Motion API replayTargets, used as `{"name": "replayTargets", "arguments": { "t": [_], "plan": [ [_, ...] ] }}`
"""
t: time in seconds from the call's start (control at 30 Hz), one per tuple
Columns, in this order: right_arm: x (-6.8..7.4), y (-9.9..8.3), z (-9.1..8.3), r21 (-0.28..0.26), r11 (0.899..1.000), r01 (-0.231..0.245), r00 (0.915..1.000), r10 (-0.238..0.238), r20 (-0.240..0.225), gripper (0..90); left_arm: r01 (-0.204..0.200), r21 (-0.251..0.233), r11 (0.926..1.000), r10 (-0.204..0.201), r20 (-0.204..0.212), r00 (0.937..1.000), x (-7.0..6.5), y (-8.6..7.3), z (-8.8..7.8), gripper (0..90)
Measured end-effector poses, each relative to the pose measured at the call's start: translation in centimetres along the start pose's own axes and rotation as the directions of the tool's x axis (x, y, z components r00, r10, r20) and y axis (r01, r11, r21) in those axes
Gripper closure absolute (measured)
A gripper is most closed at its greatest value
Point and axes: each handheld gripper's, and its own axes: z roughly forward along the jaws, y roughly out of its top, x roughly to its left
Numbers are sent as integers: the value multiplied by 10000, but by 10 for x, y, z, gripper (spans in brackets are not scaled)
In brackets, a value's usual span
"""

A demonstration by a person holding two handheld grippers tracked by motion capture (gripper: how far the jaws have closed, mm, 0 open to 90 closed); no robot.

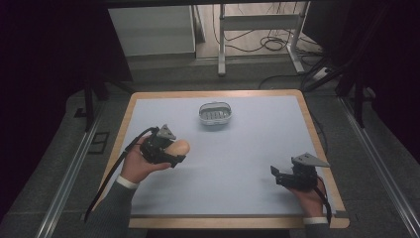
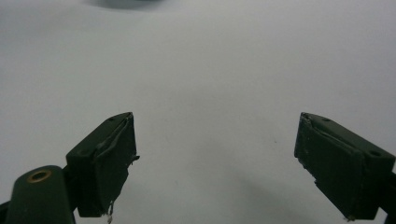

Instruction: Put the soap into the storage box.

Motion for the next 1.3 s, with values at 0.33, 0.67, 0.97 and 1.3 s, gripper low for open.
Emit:
{"name": "replayTargets", "arguments": {
  "t": [0.33,0.67,0.97,1.3],
  "plan": [
    [-2,0,-1,28,10000,-26,10000,26,47,127,45,8,10000,-45,-118,9999,8,11,3,325],
    [-3,0,-2,1,10000,-34,10000,34,73,127,-23,-171,9999,20,-162,9999,9,27,1,325],
    [-6,0,-3,-36,9999,-119,9999,120,123,127,-102,-190,9998,99,-151,9998,10,36,3,325],
    [-7,-1,-2,39,9999,-152,9998,152,122,127,-68,-102,9999,68,-76,9999,19,46,10,325]
  ]
}}
